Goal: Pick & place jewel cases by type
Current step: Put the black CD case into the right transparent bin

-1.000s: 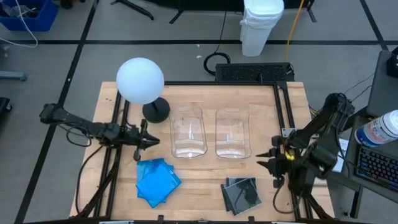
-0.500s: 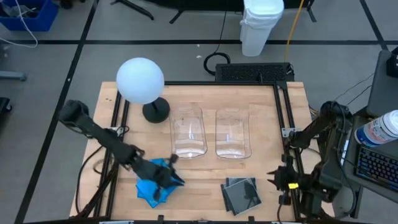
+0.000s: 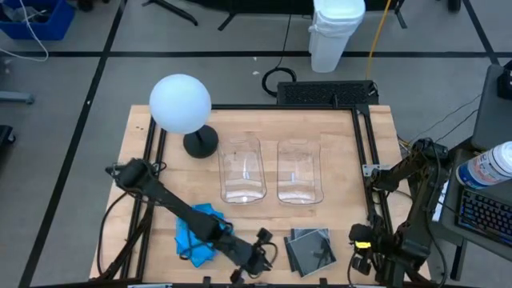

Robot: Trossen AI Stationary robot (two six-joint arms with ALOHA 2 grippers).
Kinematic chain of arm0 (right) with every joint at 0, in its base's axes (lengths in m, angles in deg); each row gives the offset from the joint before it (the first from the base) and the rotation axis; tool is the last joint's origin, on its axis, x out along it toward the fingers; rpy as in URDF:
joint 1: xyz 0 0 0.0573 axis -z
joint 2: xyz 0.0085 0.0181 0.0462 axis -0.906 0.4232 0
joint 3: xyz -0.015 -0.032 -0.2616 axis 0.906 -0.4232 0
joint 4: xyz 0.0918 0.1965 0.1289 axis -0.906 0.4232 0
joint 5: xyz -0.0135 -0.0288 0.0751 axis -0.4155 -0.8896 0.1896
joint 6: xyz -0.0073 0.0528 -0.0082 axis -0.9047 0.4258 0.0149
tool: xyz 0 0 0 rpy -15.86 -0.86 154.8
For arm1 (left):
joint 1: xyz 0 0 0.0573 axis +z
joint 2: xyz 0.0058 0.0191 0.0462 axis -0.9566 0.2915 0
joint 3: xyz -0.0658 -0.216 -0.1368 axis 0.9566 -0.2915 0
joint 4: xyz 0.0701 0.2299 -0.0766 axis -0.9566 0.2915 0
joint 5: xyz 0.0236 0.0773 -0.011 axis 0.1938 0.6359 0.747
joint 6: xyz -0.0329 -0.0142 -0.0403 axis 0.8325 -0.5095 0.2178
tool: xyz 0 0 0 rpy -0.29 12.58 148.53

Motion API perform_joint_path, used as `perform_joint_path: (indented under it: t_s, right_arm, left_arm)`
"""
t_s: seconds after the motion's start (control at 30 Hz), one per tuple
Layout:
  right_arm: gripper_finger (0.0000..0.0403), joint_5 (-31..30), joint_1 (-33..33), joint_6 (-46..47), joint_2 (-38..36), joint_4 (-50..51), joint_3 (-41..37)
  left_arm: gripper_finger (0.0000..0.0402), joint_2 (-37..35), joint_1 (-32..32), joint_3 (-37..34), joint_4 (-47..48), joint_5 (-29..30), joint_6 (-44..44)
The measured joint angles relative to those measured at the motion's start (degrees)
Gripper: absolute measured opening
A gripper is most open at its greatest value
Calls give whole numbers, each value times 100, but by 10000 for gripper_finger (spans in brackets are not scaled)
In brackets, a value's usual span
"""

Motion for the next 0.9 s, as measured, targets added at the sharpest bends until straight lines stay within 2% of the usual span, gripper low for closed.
perform_joint_path:
  t_s: [0.13,0.3,0.53,0.63,0.77,0.9]
  right_arm:
    - [95,161,17,376,2,-831,-379]
    - [95,401,130,524,2,-1952,-884]
    - [99,698,284,502,4,-3089,-1574]
    - [106,806,315,417,-6,-3318,-1720]
    - [115,725,284,349,-89,-3288,-1735]
    - [124,279,264,233,-234,-3339,-1735]
  left_arm:
    - [44,348,99,217,-25,-285,101]
    - [44,622,118,220,6,-266,170]
    - [44,952,146,218,-433,-181,167]
    - [44,1093,161,224,-754,-148,-104]
    - [44,1157,165,218,-680,129,-374]
    - [44,1146,229,220,-670,228,-415]
